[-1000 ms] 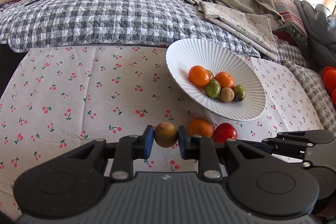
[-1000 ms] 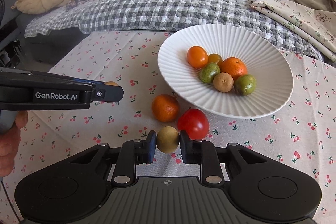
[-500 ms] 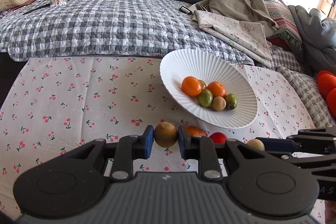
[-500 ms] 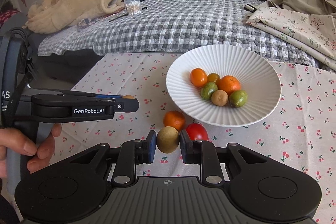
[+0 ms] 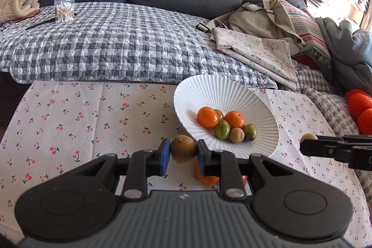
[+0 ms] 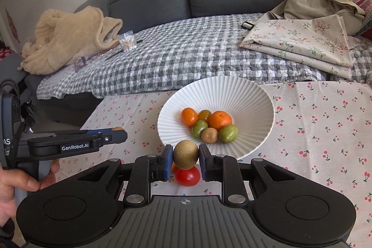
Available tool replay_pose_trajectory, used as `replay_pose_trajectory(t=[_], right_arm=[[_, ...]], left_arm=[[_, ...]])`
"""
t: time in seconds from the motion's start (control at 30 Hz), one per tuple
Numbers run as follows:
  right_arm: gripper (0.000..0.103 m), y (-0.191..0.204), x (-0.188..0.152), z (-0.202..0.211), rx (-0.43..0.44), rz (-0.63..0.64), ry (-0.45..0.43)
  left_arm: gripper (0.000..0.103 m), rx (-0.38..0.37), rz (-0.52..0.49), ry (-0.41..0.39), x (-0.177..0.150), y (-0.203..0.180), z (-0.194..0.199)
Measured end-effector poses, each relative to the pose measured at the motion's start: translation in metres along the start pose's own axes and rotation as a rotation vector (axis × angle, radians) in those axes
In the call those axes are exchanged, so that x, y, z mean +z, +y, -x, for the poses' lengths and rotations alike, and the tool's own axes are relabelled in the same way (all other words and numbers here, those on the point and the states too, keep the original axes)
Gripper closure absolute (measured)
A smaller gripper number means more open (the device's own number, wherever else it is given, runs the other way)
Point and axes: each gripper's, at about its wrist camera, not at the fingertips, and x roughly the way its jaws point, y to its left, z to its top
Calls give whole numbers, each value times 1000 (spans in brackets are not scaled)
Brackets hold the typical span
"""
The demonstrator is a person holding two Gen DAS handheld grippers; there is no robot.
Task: Organize fruits
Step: 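Carry both kiwis in both tools over the white bowl, then open both tools to drop the kiwis into the bowl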
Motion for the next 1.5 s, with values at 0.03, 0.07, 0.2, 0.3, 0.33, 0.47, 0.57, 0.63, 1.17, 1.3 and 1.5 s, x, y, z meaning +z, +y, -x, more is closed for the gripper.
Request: replay_pose_trajectory(t=[0.03, 0.07, 0.2, 0.3, 0.33, 0.47, 0.57, 0.63, 1.17, 1.3, 1.5], right_arm=[[80, -5, 1, 0, -7, -8, -4], [80, -8, 2, 0, -13, -13, -6], [80, -15, 0, -5, -15, -4, 0], [80, -17, 0, -5, -12, 31, -24], [80, -21, 0, -7, -18, 20, -26], [80, -37, 5, -15, -64, -10, -35], [80, -43, 8, -26, -94, -19, -35], [80, -45, 11, -33, -108, -19, -34], [80, -61, 26, -80, -151, -44, -11], [80, -58, 24, -87, -155, -32, 1], [79, -59, 21, -92, -162, -43, 20]], left_arm=[[80, -3, -2, -3, 1, -1, 0], [80, -4, -7, -7, 2, -2, -1], [80, -13, -17, -8, 5, -6, -6], [80, -18, -47, -25, 9, -11, -9], [80, -22, -55, -30, 11, -12, -10], [80, -43, -89, -48, 20, -21, -19], [80, -43, -115, -57, 28, -27, -32], [80, -47, -125, -48, 32, -29, -43], [80, -49, -154, 14, 60, -42, -129], [80, -54, -161, 29, 59, -46, -139], [80, -60, -174, 57, 52, -51, -147]])
